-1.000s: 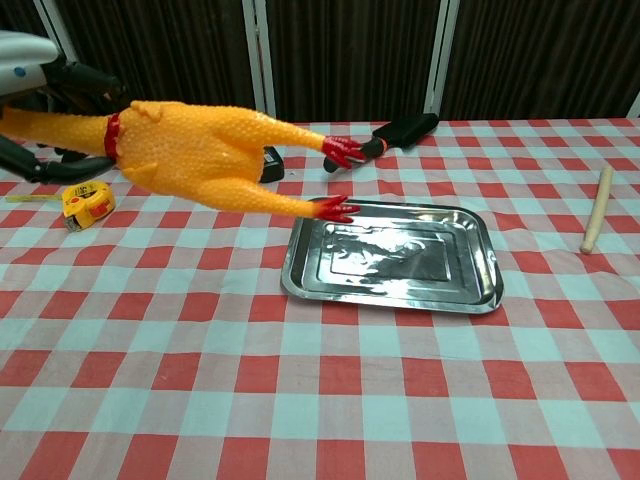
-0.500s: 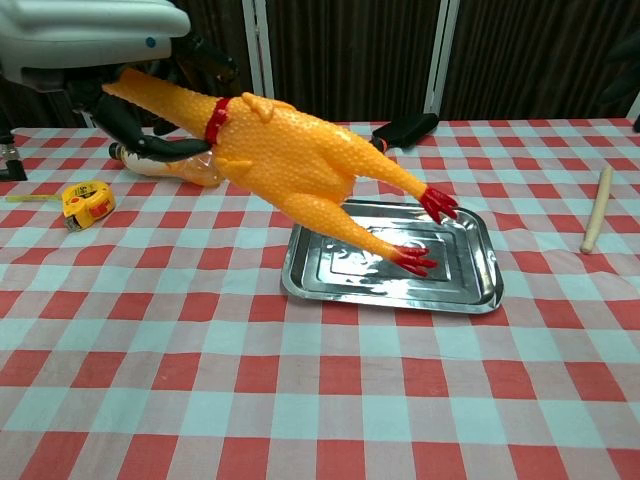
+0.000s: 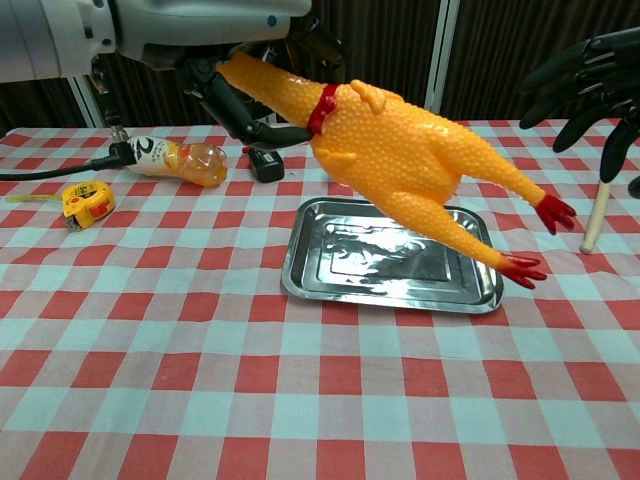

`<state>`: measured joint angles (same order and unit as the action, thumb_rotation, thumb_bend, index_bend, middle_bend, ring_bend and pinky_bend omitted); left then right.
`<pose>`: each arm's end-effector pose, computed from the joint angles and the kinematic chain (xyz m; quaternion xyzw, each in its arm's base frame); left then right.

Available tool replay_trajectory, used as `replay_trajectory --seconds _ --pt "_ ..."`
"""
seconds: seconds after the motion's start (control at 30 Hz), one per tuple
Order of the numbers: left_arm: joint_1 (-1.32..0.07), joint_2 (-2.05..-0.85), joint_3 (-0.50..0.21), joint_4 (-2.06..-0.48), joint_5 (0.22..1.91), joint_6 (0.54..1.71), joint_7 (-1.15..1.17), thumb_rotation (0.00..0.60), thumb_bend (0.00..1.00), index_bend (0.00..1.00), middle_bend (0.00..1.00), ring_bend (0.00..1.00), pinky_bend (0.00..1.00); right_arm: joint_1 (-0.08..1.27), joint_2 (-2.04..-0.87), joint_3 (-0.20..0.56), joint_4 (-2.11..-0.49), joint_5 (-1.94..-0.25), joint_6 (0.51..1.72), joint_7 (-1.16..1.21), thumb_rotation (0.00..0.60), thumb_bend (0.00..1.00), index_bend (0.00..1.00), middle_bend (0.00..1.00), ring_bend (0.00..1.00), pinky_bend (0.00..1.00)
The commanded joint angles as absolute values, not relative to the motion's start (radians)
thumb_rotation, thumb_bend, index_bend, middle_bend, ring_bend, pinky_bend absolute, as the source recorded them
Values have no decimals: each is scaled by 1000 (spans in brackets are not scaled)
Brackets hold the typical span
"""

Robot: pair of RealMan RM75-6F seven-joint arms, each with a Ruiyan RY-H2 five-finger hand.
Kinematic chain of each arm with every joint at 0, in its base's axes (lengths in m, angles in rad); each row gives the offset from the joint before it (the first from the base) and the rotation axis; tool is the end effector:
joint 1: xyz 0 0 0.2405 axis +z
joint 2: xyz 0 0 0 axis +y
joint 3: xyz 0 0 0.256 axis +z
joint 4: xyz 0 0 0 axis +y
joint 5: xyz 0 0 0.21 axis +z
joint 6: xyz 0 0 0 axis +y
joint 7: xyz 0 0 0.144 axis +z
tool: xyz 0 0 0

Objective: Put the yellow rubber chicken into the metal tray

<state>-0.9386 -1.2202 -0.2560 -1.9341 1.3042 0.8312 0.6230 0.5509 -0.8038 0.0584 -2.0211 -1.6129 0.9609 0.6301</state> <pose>-0.0083 0.3066 0.0545 -0.8568 -0.0930 -0.4015 0.3099 -0.1567 -0.2523 0.1440 0.6652 -0.5635 0.4415 0.2124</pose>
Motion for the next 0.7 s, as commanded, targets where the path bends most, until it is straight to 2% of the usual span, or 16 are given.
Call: replay_trajectory --seconds 0.03,0.7 --pt "-978 -1253 -268 -1954 1231 840 691 600 737 613 689 605 642 561 -817 70 -2047 -1568 941 583 600 231 165 213 253 390" --pt "-1087 -1347 -243 -2013 1030 988 954 600 732 621 701 615 656 613 -907 128 -2114 -1278 884 307 600 230 247 272 307 416"
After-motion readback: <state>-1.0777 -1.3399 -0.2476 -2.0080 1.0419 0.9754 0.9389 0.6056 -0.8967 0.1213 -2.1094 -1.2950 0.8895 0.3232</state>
